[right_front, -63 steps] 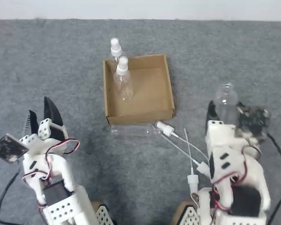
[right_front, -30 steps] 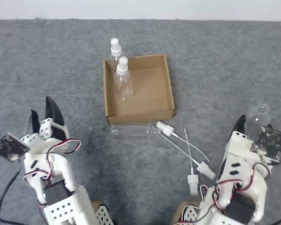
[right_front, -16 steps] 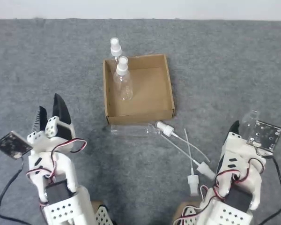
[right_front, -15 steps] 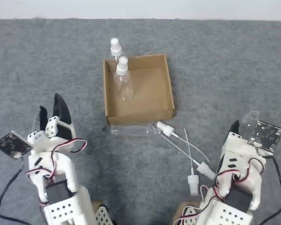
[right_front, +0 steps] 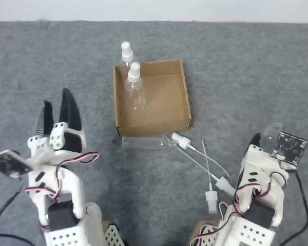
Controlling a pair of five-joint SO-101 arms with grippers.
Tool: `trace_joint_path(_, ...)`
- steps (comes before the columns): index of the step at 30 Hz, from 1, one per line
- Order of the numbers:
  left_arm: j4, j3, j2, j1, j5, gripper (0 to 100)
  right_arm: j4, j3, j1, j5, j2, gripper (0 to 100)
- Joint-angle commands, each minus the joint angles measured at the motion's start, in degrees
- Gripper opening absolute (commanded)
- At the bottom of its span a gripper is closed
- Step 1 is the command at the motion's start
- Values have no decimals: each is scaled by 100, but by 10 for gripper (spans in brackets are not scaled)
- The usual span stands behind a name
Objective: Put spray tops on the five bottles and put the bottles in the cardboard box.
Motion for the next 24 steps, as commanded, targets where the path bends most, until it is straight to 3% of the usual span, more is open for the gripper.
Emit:
trace_joint_path(1,-123,-804,-97,273,62,194,-171,-88,-92,-53,-127,80)
trace_joint_path(13,-123,-1947,-62,2092,9,194,-171,-79,-92,-44,-127,80)
trace_joint_path(20,-158,-2448,-62,3288,-589,194,-171,-70,-127,-44,-127,80)
trace_joint_path(24,-167,-2571,-62,3754,-492,157,-171,-62,-127,-44,-127,80)
